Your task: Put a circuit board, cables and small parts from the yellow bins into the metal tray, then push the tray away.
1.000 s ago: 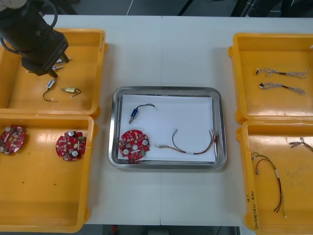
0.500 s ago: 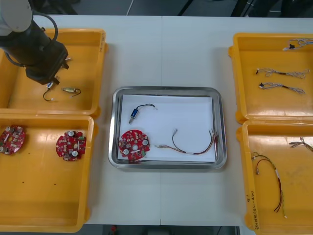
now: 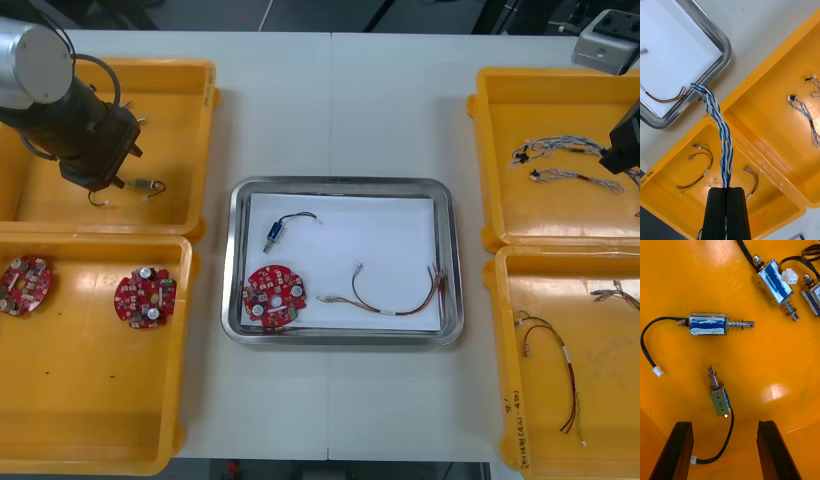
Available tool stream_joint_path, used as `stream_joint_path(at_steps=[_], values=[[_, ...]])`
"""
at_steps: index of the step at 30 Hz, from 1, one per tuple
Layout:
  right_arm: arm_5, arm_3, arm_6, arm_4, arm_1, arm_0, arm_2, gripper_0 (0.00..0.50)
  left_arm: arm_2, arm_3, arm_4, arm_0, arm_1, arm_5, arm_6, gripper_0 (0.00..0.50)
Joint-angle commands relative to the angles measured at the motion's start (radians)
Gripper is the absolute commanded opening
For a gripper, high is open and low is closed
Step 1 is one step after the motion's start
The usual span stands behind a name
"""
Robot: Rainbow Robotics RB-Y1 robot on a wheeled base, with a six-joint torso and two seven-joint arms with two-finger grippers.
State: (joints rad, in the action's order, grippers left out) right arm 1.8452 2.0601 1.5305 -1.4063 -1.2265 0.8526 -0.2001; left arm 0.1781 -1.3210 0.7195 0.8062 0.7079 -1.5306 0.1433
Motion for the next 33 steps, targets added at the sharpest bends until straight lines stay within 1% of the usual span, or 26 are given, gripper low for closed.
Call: stream_joint_path(at_steps=[1,2,4,7,9,10,14,15,16,19,20,22,23,24,25,26,27,29,33], values=[[-0.050,0.017,0.112,0.006,0.045,0.066,-0.062,0.000,0.024,0.013,-0.017,-0.010,-0.021,0.036,-0.077,0.500],[-0.050,0.017,0.112,0.006,0.045,0.066,-0.062,0.000,0.024,0.013,-0.017,-0.010,-0.021,0.036,-0.077,0.500],[-0.090,0.017,0.117,0.016,0.062,0.106,-0.119,0.000,0.046,0.028,-0.034,-0.010,-0.028,0.069,-0.083,0.500],[-0.123,0.017,0.119,0.032,0.078,0.123,-0.154,0.000,0.049,0.048,-0.042,-0.010,-0.038,0.090,-0.076,0.500],[-0.144,0.014,0.125,0.047,0.099,0.141,-0.190,0.000,0.049,0.066,-0.043,-0.010,-0.047,0.104,-0.070,0.500],[-0.147,0.012,0.126,0.050,0.104,0.149,-0.202,0.000,0.052,0.068,-0.045,-0.010,-0.048,0.107,-0.070,0.500],[-0.150,0.003,0.131,0.089,0.147,0.233,-0.314,0.000,0.087,0.074,-0.052,-0.010,-0.054,0.122,-0.080,0.500],[-0.150,0.003,0.131,0.089,0.147,0.233,-0.314,0.000,0.087,0.074,-0.052,-0.010,-0.054,0.122,-0.080,0.500],[-0.150,-0.003,0.131,0.102,0.167,0.267,-0.358,0.000,0.101,0.080,-0.051,-0.010,-0.056,0.133,-0.083,0.500],[-0.152,-0.020,0.131,0.118,0.197,0.299,-0.400,0.000,0.120,0.088,-0.046,-0.009,-0.056,0.145,-0.093,0.500],[-0.152,-0.035,0.137,0.128,0.225,0.309,-0.410,0.000,0.129,0.097,-0.048,-0.010,-0.059,0.147,-0.093,0.500],[-0.156,-0.052,0.145,0.138,0.252,0.309,-0.413,0.000,0.130,0.102,-0.048,-0.010,-0.059,0.147,-0.091,0.500],[-0.156,-0.052,0.145,0.138,0.252,0.309,-0.413,0.000,0.130,0.102,-0.048,-0.010,-0.059,0.147,-0.091,0.500],[-0.156,-0.069,0.152,0.144,0.280,0.309,-0.417,0.000,0.135,0.109,-0.049,-0.010,-0.062,0.147,-0.090,0.500],[-0.156,-0.075,0.158,0.145,0.286,0.309,-0.420,0.000,0.136,0.111,-0.052,-0.010,-0.062,0.147,-0.090,0.500],[-0.164,-0.092,0.178,0.151,0.302,0.313,-0.433,0.000,0.144,0.114,-0.054,-0.010,-0.062,0.148,-0.091,0.500],[-0.169,-0.098,0.194,0.156,0.305,0.315,-0.438,0.000,0.144,0.115,-0.054,-0.010,-0.062,0.148,-0.091,0.500],[-0.196,-0.129,0.267,0.165,0.306,0.316,-0.463,0.000,0.146,0.115,-0.055,-0.010,-0.062,0.148,-0.090,0.500],[-0.245,-0.176,0.362,0.168,0.309,0.322,-0.510,0.000,0.146,0.115,-0.055,-0.010,-0.062,0.150,-0.085,0.500]])
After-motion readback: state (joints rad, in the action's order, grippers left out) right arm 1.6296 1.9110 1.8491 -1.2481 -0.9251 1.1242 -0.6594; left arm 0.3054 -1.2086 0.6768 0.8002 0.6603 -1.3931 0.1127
